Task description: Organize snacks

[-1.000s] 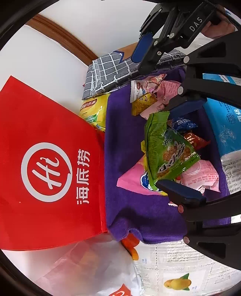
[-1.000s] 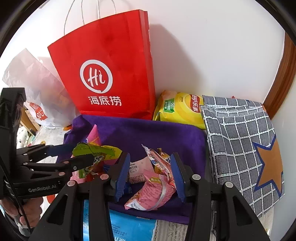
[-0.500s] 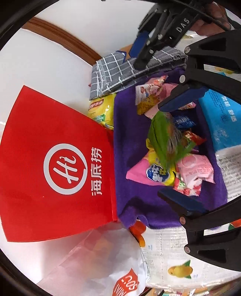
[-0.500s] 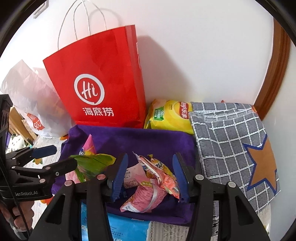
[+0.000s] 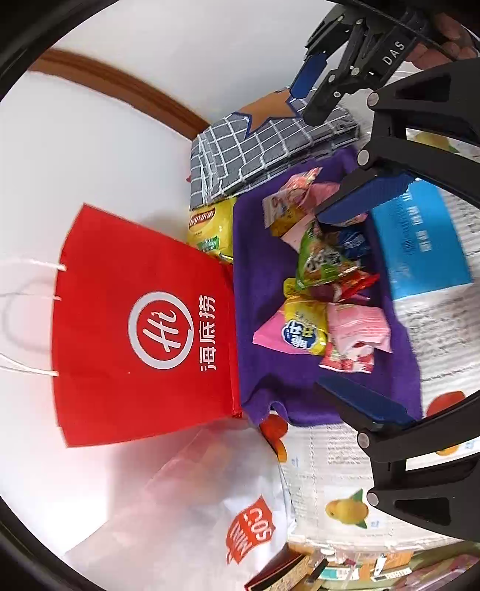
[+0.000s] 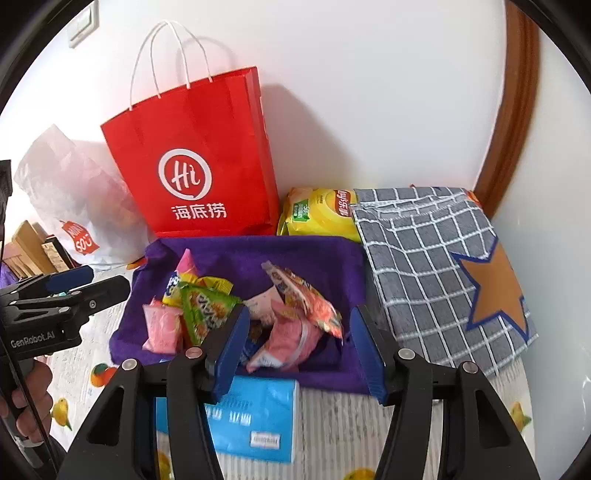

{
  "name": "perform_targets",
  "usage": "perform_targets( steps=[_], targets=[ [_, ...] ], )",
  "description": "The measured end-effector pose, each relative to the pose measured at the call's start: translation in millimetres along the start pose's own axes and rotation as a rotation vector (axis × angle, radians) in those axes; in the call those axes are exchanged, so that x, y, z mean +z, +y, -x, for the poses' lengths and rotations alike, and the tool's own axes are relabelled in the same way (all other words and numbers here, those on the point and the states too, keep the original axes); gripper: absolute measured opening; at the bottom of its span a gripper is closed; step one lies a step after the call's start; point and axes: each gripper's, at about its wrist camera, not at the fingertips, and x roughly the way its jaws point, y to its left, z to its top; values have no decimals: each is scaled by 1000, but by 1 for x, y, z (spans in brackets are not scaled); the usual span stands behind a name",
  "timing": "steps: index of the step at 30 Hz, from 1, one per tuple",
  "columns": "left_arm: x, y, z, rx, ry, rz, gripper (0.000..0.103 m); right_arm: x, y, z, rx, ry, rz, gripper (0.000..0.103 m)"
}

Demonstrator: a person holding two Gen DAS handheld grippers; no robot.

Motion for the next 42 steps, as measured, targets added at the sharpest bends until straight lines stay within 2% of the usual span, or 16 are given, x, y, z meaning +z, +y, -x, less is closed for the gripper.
perform_targets(
  steps=[6, 10, 18, 20, 24, 31, 38, 42],
  targets=[
    [-24, -12, 37, 3, -32, -9, 83, -15, 2, 39, -11, -28, 7, 58],
    [-44, -21, 66, 5, -61, -20, 83, -28, 3, 72, -12, -63, 10, 65],
    [-82, -41, 111, 13, -105, -34, 84, -65, 5, 123, -7, -92, 17, 68],
    [-93, -45, 122, 19, -120, -28, 84, -77, 6, 139, -17, -116, 25, 79],
    [-119, -54, 141, 29, -144, -25, 88, -99, 2, 163, -17, -162, 19, 83],
    [-162, -67, 163, 55, -180, -13, 94, -142, -10, 190, 13, -206, 5, 100],
    [-189, -79, 178, 67, -197, 4, 94, -171, -16, 211, -3, -226, 8, 100],
    [-198, -83, 185, 101, -217, -6, 94, -182, -18, 219, -15, -233, 14, 100]
  ],
)
